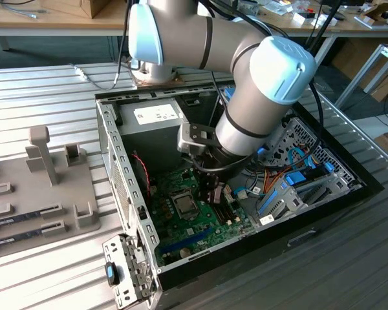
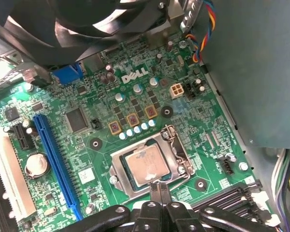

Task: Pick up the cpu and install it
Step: 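Install the second cpu locking lever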

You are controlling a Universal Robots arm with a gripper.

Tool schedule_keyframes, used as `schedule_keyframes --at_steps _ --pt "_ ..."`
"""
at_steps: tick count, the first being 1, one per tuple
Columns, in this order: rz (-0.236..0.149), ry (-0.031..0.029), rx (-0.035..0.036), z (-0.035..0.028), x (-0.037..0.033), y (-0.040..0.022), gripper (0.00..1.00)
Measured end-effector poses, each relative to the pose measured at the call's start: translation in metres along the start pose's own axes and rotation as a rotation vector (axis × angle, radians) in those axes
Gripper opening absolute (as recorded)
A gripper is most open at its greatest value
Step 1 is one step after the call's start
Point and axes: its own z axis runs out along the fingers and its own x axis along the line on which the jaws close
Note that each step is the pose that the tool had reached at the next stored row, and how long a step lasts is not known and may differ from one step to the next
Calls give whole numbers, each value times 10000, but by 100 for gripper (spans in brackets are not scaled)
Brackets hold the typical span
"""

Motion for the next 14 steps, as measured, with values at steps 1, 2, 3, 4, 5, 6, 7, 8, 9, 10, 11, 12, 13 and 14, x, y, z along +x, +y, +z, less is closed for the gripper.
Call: schedule_keyframes --at_steps 1,2,3,4,5,6,7,8,9,10,11,12,13,14 --pt "-1 5 3 2 5 -2 11" --pt "-2 12 6 4 11 -6 11" --pt "-3 27 12 5 22 -10 11" --pt "-5 35 16 7 28 -14 11" --pt "-6 44 19 9 34 -17 11" --pt "-7 53 23 10 41 -20 11" --pt "-8 60 27 12 46 -22 11" --pt "-9 71 32 16 53 -26 11" --pt "-11 84 38 20 61 -30 11" --pt "-11 96 43 22 67 -33 11" --pt "-13 104 46 24 71 -35 11" --pt "-14 114 51 27 77 -38 11" --pt "-15 122 55 28 81 -40 11" --pt "-16 135 61 31 89 -45 11"
